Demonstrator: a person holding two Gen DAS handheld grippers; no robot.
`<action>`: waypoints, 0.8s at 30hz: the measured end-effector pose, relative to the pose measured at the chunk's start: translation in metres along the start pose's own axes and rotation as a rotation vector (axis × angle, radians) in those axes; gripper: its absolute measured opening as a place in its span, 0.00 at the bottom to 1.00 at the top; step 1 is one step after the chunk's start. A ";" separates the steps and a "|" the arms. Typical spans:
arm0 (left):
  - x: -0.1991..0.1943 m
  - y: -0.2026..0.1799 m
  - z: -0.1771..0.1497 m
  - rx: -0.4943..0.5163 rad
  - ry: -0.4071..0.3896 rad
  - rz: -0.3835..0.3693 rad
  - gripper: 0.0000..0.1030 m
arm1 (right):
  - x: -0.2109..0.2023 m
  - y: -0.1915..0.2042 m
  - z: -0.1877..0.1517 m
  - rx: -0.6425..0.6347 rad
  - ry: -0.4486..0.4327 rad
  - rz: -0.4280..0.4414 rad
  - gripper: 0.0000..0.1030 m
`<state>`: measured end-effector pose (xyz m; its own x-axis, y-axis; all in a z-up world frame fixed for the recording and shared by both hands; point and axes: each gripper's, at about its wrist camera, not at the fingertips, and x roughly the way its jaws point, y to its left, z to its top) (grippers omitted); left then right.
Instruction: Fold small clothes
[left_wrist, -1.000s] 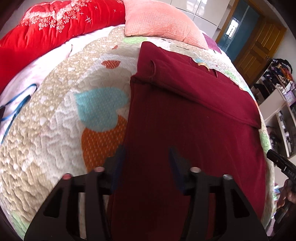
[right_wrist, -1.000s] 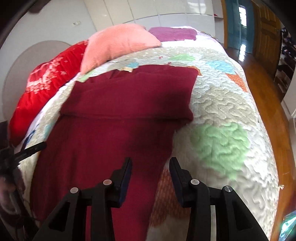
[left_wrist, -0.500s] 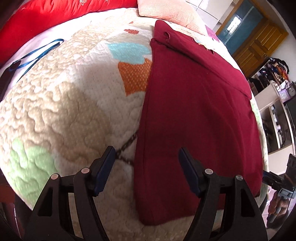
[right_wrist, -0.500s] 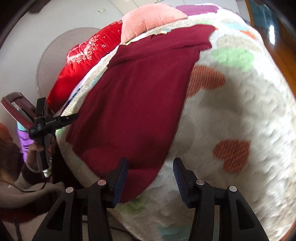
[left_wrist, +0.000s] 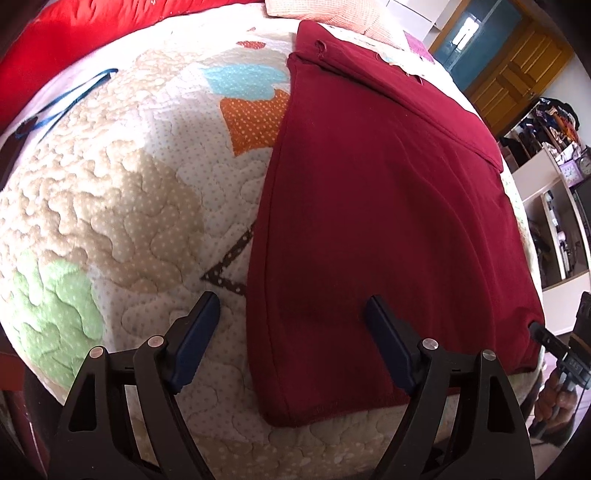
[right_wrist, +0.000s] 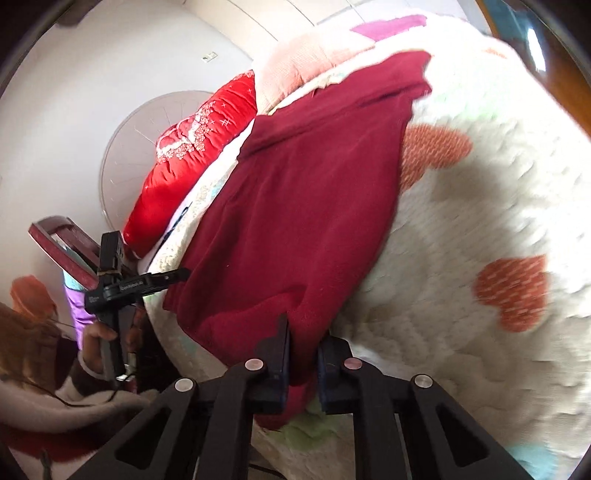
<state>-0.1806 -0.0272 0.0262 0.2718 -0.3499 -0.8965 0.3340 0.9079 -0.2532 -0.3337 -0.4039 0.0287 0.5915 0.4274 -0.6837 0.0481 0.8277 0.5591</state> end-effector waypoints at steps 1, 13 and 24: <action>0.000 0.000 -0.002 0.004 -0.005 -0.002 0.80 | -0.001 -0.002 -0.001 0.005 0.001 -0.009 0.09; 0.009 -0.019 -0.009 0.083 -0.020 0.073 0.96 | 0.010 -0.010 -0.008 0.064 0.037 0.102 0.34; 0.000 -0.016 -0.018 0.097 0.049 0.023 0.96 | 0.020 -0.007 -0.009 0.045 0.046 0.142 0.39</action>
<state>-0.2019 -0.0373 0.0233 0.2362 -0.3156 -0.9190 0.4148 0.8880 -0.1983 -0.3296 -0.3979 0.0075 0.5575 0.5562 -0.6163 0.0034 0.7408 0.6717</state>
